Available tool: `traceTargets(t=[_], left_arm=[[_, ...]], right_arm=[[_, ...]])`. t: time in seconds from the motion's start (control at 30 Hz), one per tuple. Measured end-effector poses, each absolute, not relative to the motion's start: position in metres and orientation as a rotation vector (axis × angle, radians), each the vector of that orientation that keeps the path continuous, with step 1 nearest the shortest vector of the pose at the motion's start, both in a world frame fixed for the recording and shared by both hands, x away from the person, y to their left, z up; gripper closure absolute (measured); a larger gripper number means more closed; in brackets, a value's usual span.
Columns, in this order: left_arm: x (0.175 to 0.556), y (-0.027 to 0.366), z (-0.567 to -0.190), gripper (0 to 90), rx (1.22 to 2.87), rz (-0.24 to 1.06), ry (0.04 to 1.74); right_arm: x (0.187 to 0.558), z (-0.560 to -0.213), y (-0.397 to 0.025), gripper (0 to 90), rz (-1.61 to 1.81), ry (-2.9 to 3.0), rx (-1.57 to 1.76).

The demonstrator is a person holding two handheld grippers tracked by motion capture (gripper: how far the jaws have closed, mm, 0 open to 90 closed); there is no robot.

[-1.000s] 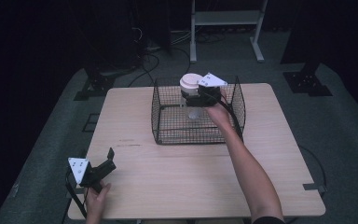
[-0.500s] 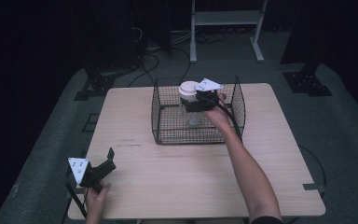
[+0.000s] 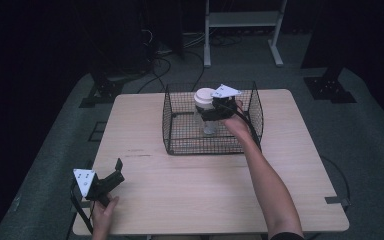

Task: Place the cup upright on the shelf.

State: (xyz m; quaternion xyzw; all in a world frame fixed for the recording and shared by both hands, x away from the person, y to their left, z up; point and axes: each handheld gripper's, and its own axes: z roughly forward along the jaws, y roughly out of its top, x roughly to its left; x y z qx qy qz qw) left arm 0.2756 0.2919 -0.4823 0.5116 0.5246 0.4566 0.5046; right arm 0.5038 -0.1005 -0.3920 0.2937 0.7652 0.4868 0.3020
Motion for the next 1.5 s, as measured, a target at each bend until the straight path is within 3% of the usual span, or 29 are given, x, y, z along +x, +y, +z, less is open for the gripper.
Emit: traceTargets(t=[1.5], left_arm=[[0.276,0.291,-0.482,0.0,1.237,1.107,1.266]], right_arm=[[0.492,-0.381,-0.103,2.9,1.306,1.992,0.72]])
